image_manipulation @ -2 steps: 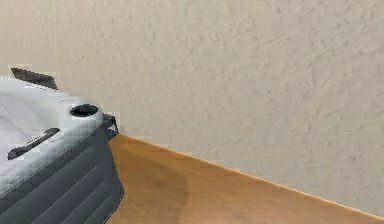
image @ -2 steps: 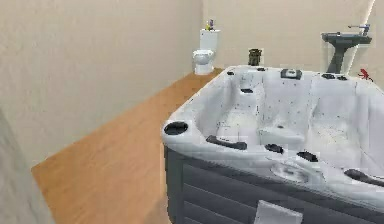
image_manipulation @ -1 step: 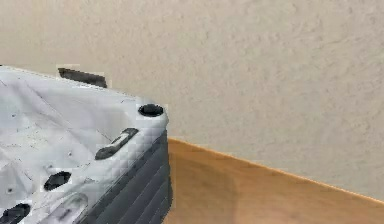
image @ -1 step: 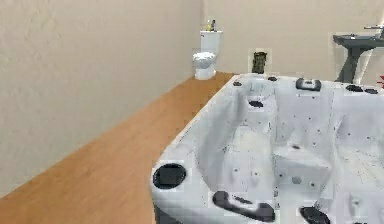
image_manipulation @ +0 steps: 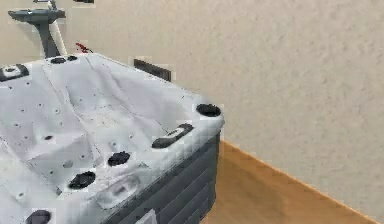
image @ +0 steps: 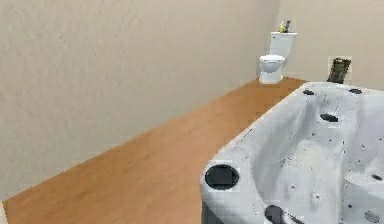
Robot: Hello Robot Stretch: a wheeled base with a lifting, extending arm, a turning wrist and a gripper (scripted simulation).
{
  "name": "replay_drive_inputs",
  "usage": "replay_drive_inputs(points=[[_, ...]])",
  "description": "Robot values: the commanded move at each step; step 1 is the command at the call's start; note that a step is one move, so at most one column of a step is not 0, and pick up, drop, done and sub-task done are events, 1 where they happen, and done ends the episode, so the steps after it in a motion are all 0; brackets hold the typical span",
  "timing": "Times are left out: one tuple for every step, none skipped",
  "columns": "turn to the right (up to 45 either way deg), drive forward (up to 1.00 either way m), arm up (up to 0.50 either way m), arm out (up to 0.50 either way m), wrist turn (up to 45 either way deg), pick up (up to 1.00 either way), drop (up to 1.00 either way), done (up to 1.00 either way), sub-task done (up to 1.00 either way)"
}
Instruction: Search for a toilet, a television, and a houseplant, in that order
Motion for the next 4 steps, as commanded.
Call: replay_drive_inputs(points=[[0.0, 0.30, 0.00, 0.00, 0.0, 0.00, 0.00, 0.00, 0.00], [-45.0, 0.00, 0.00, 0.00, 0.0, 0.00, 0.00, 0.00, 0.00], [0.0, 0.30, 0.00, 0.00, 0.0, 0.00, 0.00, 0.00, 0.00], [27.0, 0.00, 0.00, 0.00, 0.0, 0.00, 0.00, 0.00, 0.00]])
